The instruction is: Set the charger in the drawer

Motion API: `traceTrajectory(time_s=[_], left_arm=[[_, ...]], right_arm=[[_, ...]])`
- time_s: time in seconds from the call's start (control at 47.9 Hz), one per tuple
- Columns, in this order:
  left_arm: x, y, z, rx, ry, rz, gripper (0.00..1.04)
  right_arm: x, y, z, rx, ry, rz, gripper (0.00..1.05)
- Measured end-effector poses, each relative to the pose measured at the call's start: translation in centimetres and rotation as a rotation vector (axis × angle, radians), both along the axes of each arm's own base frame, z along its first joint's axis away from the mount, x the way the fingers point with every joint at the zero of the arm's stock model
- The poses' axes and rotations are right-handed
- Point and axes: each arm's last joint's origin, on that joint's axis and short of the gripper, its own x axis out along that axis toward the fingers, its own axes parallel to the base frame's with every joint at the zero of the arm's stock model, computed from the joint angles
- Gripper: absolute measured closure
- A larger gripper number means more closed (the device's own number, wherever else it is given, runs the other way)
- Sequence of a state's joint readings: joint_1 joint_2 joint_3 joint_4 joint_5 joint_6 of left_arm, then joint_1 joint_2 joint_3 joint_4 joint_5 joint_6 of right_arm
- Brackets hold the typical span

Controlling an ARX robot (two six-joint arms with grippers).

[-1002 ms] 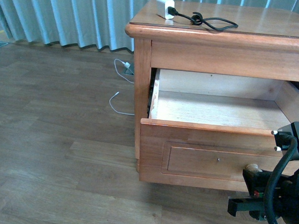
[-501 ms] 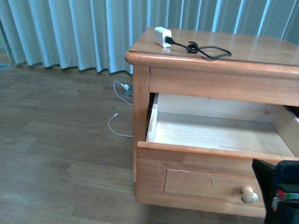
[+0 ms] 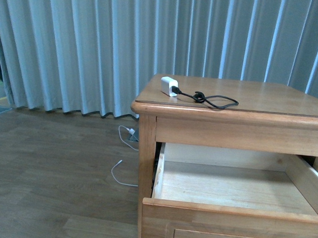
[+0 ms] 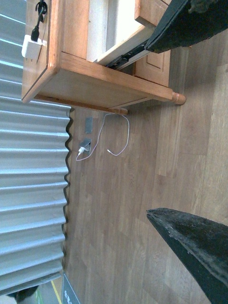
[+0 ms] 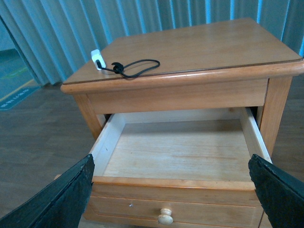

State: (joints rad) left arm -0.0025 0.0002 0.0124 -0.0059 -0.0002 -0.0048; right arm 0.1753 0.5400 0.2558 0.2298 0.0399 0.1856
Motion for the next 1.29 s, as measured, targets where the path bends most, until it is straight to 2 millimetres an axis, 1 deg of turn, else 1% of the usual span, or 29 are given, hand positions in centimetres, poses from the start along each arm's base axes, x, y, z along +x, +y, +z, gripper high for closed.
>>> traceTrajectory(time_s=[0.084, 0.146, 0.292, 1.295], left_arm=[[0.0, 0.0, 0.0, 0.000, 0.000, 0.000, 0.06], [0.0, 0.0, 0.0, 0.000, 0.000, 0.000, 0.06], [0.0, 0.0, 0.0, 0.000, 0.000, 0.000, 0.06], [0.0, 0.0, 0.0, 0.000, 0.000, 0.000, 0.06]], right_arm=[[-1.6, -1.0, 0.1, 0.008, -0.016, -0.028, 0.08], [-2.6, -1.9, -0.3, 0.016, -0.010, -0.052, 0.08], [-3.7, -3.0, -1.3, 0.043, 0.003, -0.107, 0.08], [-3.8, -3.1, -1.3, 0.056, -0.001, -0.122, 0.08]])
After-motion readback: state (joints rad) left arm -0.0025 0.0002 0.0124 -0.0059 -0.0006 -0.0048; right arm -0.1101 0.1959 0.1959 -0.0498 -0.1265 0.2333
